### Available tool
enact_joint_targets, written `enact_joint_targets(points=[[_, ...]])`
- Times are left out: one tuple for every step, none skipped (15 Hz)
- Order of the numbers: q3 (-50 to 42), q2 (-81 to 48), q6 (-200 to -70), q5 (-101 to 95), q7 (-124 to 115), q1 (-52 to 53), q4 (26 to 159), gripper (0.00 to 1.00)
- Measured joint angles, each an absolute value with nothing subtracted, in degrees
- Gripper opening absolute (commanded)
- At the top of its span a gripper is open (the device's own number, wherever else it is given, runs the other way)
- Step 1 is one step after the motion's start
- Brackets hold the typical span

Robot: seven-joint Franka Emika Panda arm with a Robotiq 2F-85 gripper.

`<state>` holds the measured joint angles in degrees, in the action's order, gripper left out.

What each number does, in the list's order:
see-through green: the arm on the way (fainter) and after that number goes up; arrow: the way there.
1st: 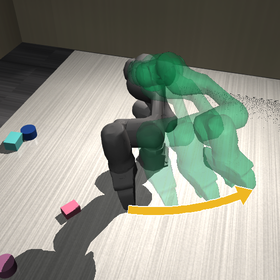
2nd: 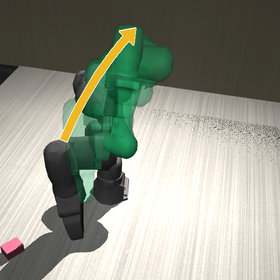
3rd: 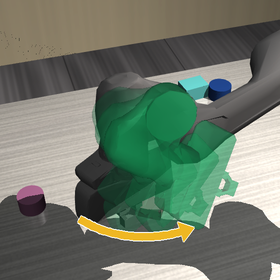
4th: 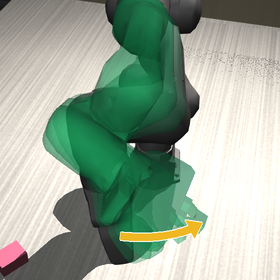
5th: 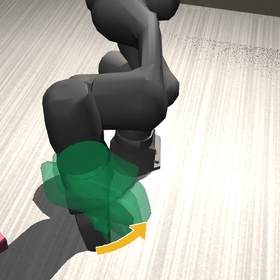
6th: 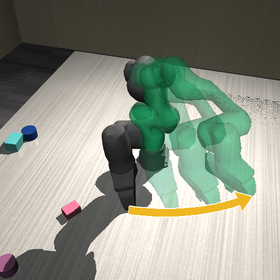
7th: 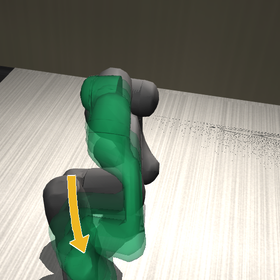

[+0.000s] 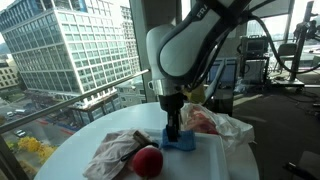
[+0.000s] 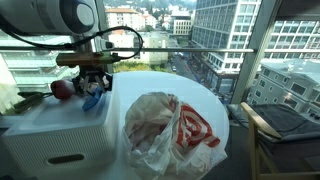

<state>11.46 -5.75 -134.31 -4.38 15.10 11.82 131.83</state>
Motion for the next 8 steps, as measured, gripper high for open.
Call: enact_joint_targets(points=[[10.98, -5.69, -134.09, -4.38, 14.63, 11.23, 131.78, 0.06], [10.58, -5.70, -134.01, -4.38, 14.23, 10.77, 131.76, 0.06], [10.21, -5.70, -133.99, -4.38, 13.81, 10.41, 131.73, 0.06], [9.88, -5.68, -133.98, -4.49, 13.29, 10.11, 131.63, 0.06], [9.49, -5.60, -133.98, -5.26, 12.41, 9.83, 131.45, 0.06], [9.04, -5.42, -133.98, -6.43, 11.28, 9.61, 131.22, 0.05], [8.48, -5.06, -133.98, -7.98, 9.91, 9.38, 130.96, 0.05], [7.91, -4.58, -133.99, -9.70, 8.46, 9.12, 130.72, 0.06]])
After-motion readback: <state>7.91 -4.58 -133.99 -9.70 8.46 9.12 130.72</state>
